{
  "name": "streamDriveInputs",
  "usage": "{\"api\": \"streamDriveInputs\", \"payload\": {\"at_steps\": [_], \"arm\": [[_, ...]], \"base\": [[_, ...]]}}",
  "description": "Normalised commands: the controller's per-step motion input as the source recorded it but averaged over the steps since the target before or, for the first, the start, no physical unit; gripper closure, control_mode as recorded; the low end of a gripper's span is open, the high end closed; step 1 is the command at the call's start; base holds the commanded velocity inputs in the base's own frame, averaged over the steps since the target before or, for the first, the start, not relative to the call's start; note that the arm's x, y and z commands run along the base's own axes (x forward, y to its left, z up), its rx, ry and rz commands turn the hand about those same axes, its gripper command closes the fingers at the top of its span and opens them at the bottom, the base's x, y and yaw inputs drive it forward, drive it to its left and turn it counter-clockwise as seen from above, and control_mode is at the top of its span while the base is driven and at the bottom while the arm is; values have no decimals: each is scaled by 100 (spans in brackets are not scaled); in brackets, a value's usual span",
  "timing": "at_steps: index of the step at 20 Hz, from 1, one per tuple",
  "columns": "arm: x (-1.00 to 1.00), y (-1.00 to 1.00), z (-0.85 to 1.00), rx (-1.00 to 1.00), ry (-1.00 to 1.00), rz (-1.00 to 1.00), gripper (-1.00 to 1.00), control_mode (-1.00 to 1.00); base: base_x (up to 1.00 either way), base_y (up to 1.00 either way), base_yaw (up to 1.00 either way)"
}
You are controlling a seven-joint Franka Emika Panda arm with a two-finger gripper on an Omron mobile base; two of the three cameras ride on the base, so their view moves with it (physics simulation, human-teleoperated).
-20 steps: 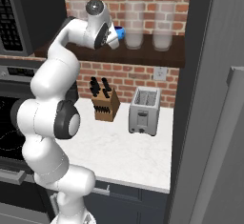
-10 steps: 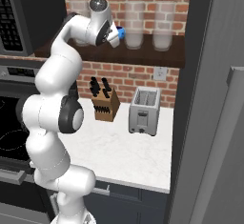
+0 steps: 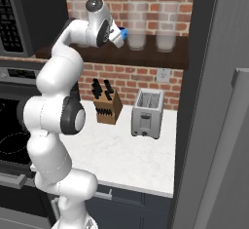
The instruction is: Gather all objects into one cabinet and sort the glasses and bowls to opposite sides.
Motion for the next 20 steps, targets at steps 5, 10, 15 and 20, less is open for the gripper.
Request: {"api": "streamDriveInputs", "payload": {"at_steps": [5,10,15,20], "arm": [[23,0,-42,-24,0,0,-100,-100],[36,0,-18,-14,-1,0,-100,-100],[38,0,-12,-7,0,0,-100,-100],[37,-3,-11,0,0,0,-100,-100]], "base": [[0,0,0],[0,0,0],[0,0,0],[0,0,0]]}}
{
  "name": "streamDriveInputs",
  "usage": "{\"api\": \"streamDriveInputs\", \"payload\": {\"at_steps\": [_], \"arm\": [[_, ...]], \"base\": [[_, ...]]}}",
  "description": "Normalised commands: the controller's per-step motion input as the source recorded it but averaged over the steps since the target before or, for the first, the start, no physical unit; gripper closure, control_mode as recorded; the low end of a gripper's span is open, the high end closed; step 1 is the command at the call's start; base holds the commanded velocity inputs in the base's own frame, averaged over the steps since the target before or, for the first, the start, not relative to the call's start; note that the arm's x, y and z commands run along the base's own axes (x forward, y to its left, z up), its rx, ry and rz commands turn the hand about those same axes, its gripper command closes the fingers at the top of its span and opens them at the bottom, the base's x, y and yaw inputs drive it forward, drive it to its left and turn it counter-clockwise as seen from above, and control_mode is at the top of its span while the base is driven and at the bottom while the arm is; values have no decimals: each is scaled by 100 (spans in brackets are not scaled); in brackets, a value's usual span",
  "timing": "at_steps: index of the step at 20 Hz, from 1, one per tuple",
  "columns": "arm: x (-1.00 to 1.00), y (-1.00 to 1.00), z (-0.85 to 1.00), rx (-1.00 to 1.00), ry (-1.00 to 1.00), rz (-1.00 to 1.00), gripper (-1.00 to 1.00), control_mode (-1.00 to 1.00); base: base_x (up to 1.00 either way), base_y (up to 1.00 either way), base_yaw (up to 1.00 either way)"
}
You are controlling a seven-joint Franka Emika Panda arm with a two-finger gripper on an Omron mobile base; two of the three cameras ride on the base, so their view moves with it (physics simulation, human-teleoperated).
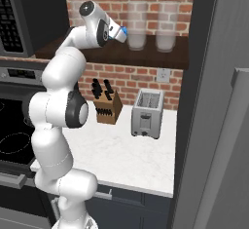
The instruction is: Gather all objects into one cabinet and sort the glasses and bowls to opposite sides.
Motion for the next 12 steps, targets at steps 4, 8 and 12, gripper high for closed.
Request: {"api": "streamDriveInputs", "payload": {"at_steps": [4,8,12], "arm": [[14,0,-2,2,0,0,-100,-100],[1,-6,-9,12,0,0,-100,-100],[0,-8,-23,21,0,0,-100,-100]], "base": [[0,0,0],[0,0,0],[0,0,0]]}}
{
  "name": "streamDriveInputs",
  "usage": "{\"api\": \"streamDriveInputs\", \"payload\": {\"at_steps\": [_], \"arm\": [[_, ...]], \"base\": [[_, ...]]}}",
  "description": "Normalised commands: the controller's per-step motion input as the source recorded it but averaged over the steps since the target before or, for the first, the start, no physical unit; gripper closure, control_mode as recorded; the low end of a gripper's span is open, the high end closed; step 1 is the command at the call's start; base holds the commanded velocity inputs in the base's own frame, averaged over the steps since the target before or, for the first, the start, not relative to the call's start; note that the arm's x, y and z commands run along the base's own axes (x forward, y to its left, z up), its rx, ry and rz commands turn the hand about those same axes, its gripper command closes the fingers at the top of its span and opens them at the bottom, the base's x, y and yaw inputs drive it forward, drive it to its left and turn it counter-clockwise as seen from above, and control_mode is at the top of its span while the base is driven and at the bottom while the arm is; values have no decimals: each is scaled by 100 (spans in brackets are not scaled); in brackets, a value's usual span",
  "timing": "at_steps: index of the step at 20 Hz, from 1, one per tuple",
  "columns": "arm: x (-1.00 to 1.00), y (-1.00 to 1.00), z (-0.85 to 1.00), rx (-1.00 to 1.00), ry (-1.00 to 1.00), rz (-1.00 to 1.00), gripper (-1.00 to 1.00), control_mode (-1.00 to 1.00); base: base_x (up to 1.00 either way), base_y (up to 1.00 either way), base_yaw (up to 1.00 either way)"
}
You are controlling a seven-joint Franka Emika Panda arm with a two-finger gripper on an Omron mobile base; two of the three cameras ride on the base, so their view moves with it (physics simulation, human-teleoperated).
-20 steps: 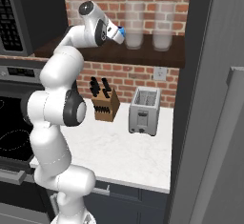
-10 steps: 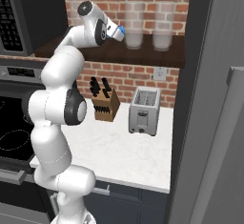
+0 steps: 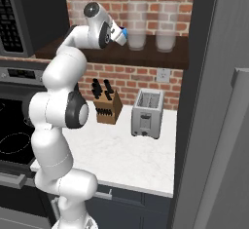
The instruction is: Gather all objects into one cabinet and sort the glasses and bowls to opposite sides.
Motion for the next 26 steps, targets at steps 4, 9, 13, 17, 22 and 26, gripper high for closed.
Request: {"api": "streamDriveInputs", "payload": {"at_steps": [4,9,13,17,22,26], "arm": [[0,3,-33,20,0,0,100,-100],[0,-4,-13,15,0,0,100,-100],[0,0,-19,7,0,0,100,-100],[-17,0,-31,1,0,0,100,-100],[-44,0,-42,0,0,0,100,-100],[-64,-1,-38,0,0,0,100,-100]], "base": [[0,0,0],[0,0,0],[0,0,0],[0,0,0],[0,0,0],[0,0,0]]}}
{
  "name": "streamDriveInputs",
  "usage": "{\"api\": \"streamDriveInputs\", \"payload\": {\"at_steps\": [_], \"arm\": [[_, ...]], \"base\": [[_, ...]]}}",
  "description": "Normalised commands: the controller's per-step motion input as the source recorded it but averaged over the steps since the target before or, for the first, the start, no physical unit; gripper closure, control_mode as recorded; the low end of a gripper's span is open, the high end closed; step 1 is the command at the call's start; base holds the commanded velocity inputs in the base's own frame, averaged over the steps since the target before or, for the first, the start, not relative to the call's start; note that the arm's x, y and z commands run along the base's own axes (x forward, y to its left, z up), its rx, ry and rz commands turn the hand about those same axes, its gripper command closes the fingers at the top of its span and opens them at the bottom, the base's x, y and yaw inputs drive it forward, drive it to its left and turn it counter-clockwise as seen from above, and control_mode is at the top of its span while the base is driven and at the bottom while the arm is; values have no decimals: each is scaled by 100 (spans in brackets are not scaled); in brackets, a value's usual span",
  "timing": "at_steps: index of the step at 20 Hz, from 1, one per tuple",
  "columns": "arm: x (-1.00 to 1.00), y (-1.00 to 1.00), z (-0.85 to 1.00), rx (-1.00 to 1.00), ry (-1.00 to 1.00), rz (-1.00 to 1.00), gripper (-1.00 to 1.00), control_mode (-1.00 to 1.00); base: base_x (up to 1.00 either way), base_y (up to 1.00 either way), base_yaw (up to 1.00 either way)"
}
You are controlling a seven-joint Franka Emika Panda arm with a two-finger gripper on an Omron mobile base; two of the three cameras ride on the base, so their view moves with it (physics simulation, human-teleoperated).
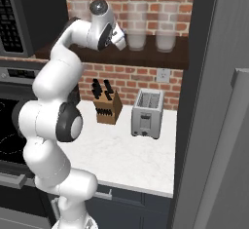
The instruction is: Gather all objects into one cabinet and sort the glasses and bowls to opposite sides.
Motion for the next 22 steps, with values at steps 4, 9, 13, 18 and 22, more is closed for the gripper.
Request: {"api": "streamDriveInputs", "payload": {"at_steps": [4,9,13,18,22], "arm": [[-34,-1,-8,1,0,0,100,-100],[-41,-15,-1,4,-7,0,100,-100],[-63,-18,20,6,-13,8,100,-100],[-85,-10,12,0,-7,19,100,-100],[-97,0,11,-6,-2,30,100,-100]], "base": [[0,0,0],[0,0,0],[0,0,0],[0,0,0],[0,0,0]]}}
